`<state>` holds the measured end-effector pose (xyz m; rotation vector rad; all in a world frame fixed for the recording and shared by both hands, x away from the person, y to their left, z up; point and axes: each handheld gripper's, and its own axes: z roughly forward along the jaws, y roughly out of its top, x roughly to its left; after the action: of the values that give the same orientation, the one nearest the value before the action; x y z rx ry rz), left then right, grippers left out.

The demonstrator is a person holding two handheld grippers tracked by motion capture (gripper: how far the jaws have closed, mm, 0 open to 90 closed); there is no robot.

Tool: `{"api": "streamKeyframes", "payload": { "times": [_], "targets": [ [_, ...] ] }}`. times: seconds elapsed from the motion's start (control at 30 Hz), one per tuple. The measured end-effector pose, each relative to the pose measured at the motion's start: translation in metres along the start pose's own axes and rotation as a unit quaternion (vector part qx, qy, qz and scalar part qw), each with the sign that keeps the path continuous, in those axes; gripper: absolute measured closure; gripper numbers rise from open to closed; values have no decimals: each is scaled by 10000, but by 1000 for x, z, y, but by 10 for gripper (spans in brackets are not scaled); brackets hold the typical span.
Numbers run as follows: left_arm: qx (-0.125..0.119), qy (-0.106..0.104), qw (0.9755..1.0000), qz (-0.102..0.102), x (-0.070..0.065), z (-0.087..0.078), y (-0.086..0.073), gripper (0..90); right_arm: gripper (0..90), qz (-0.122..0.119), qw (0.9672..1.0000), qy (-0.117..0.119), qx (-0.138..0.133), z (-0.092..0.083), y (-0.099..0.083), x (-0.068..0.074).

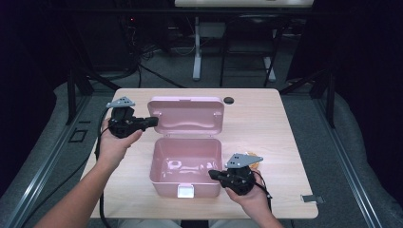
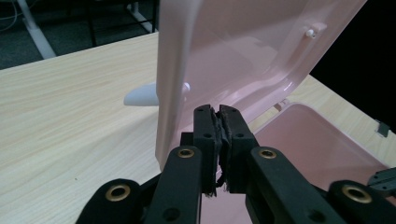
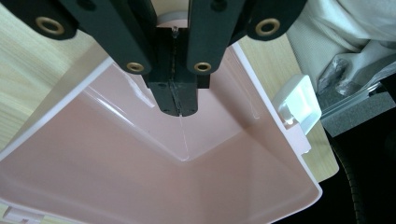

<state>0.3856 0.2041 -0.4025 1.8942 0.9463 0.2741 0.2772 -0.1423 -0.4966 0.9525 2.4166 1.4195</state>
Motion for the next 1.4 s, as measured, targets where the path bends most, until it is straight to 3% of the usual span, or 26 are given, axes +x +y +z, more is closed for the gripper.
{"api": "streamKeyframes", "payload": {
  "times": [0.13, 0.53, 0.87, 0.97, 1.23, 1.4],
  "targets": [
    [36, 58, 10000, -16, 1, 4, -5, 827, 900, 6, 10000, -11, -30, 0, -1, 0],
    [-109, -60, 9996, -257, 3, 2, -27, 735, 900, 21, 10000, -9, -39, 0, -1, 0],
    [-72, 83, 9999, -105, -1, -4, -49, 735, 900, 93, 9999, 60, -34, 0, 0, -1],
    [17, 202, 9998, 13, -3, -5, -55, 729, 900, 22, 10000, -39, -40, 0, 0, 0],
    [-54, 164, 9998, -79, -2, -10, -65, 665, 897, 81, 9999, -50, -35, 0, 0, 0],
    [-53, 224, 9997, -114, 1, -17, -70, 623, 838, 69, 10000, -27, 12, 0, 3, 2]
  ]
}}
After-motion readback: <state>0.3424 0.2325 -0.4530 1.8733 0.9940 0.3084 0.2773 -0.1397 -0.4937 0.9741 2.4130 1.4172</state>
